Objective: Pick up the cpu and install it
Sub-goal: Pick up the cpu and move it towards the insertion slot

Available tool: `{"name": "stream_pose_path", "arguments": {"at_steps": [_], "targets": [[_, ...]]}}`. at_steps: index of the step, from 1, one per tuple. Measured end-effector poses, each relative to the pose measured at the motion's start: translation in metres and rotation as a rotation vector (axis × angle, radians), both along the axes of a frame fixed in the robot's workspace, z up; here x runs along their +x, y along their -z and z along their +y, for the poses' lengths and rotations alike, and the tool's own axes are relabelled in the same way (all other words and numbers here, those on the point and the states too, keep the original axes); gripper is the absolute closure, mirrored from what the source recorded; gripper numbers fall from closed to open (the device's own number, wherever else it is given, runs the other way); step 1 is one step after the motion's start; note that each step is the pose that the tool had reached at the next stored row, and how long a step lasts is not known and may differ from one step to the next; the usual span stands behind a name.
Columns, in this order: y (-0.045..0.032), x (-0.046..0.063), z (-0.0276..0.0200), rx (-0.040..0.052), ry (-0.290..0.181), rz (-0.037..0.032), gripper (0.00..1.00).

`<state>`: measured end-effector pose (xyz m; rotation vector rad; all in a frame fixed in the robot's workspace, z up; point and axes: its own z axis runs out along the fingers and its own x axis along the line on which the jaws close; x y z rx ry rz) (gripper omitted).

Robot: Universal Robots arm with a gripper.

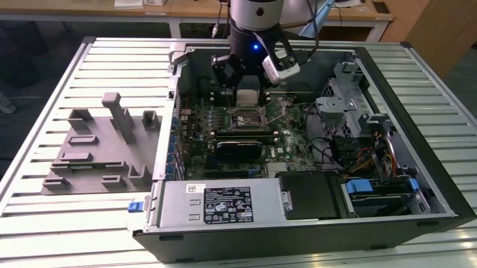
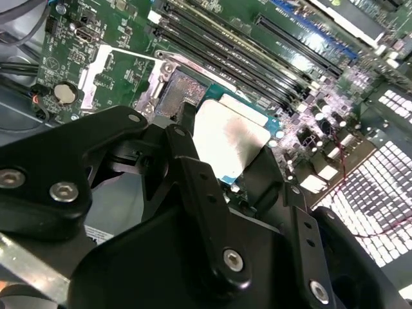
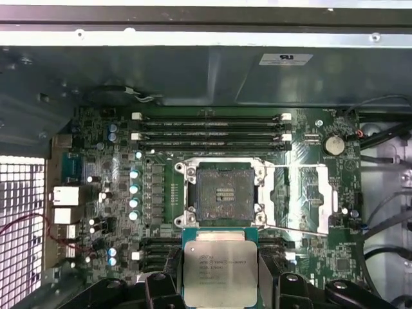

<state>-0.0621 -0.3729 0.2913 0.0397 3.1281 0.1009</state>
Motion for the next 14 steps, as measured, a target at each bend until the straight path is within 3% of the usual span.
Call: {"name": "stream_pose_path", "arguments": {"at_steps": [14], "targets": [[0.018, 0.002, 0.0154, 0.0001, 0.0, 0.0028, 0.45]]}}
